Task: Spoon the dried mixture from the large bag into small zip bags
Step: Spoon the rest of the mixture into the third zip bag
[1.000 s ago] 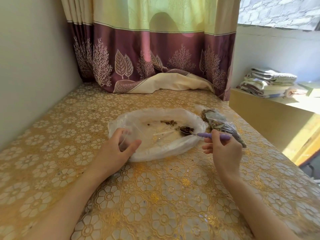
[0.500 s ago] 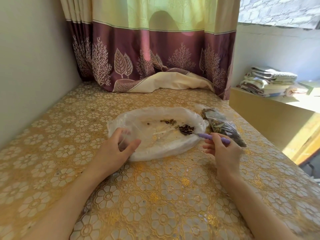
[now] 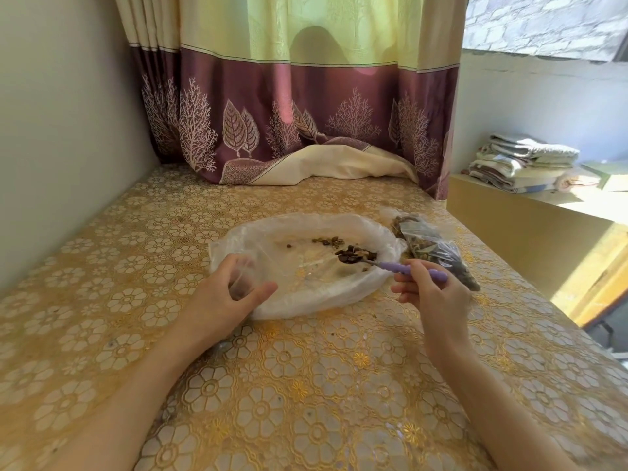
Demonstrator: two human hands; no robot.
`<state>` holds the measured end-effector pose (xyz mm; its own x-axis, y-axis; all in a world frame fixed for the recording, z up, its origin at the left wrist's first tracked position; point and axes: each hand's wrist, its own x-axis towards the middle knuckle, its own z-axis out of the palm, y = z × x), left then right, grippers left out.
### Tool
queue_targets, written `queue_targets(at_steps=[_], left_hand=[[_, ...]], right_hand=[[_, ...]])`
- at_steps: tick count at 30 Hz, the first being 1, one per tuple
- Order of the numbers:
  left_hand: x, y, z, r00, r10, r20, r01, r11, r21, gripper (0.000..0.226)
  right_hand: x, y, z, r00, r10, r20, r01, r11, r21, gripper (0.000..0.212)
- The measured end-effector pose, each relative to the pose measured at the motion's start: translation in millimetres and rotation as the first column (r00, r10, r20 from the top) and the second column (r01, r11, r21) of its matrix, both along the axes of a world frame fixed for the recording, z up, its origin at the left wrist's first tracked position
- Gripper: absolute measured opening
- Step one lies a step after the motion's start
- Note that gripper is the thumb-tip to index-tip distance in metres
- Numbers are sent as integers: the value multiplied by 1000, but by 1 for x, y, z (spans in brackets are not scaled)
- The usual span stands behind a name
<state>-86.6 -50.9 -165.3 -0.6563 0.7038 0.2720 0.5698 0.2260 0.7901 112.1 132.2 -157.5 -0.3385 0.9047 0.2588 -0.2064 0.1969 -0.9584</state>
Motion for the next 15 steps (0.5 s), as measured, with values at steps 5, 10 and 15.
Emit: queue_targets(at_steps=[5,10,15], left_hand=[[-4,1,-1,995,-32,95,28,999,39,65],[-3,0,1,992,-42,119,34,997,64,63],[2,1,5,992,-39,118,21,989,148,54]], right_hand=[[0,-15,19,990,124,-60,-123,992,23,21],[-4,-29,43,956,263,-132,-260,965,35,20],[-11,-45,55,913,400,-80,-389,913,124,24]])
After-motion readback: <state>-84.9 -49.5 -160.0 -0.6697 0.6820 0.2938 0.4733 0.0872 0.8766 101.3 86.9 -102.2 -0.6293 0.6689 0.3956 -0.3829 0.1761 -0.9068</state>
